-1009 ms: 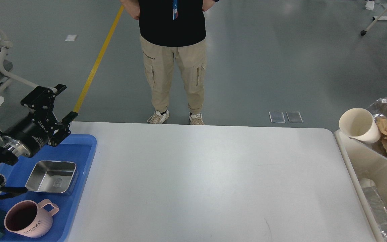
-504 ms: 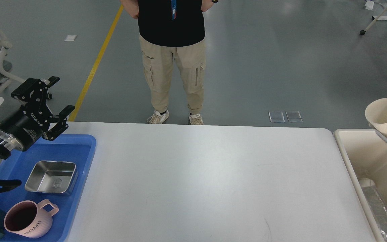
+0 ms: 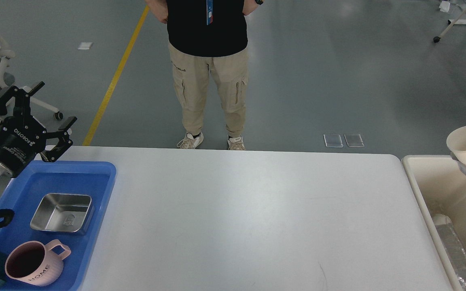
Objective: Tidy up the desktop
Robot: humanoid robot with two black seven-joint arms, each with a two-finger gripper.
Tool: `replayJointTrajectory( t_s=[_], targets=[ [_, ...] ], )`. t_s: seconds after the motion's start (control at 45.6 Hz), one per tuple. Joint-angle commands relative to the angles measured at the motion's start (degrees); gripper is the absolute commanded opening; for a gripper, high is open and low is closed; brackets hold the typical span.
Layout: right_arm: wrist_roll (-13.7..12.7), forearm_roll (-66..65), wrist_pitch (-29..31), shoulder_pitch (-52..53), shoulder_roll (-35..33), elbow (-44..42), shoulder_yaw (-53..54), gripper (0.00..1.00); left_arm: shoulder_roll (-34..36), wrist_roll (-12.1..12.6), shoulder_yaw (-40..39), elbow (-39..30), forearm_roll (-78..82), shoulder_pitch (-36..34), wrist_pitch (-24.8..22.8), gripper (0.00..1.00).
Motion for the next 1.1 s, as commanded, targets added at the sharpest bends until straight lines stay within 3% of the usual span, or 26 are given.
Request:
replayJointTrajectory(
  t_s=[0.0, 0.088, 0.263, 0.285, 0.811, 1.074],
  targets=[
    [0.0, 0.51, -0.26, -1.26, 0.0, -0.1, 0.09, 0.5, -0.5, 0.01, -0.21, -0.03, -1.38, 0.22, -0.2, 0.97],
    [0.0, 0.51, -1.13, -1.44, 0.0, -0.1, 0.09, 0.58, -0.58, 0.01, -0.3, -0.03, -1.56, 1.53, -0.82, 0.97],
    [0.26, 0.59, -5.97, -2.4, 0.35, -0.45, 0.0, 0.99, -0.5, -0.08, -0.91, -0.47, -1.64, 3.12, -2.49, 0.97],
    [0.17, 0.59, -6.23, -2.58, 0.53, -0.45, 0.0, 1.0, -0.5, -0.08, -1.17, -0.47, -1.64, 3.12, -2.58, 0.97],
    [0.52, -11.26, -6.23, -2.23, 8.79, -4.23, 5.54, 1.0, 0.21, -0.08, -2.76, 0.06, -1.56, 5.23, -4.69, 0.97],
    [0.43, -19.62, -6.5, 8.04, 17.48, -4.5, 6.15, 1.0, 0.21, -0.08, -2.76, 0.24, -1.12, 5.23, -4.6, 0.97]
  ],
)
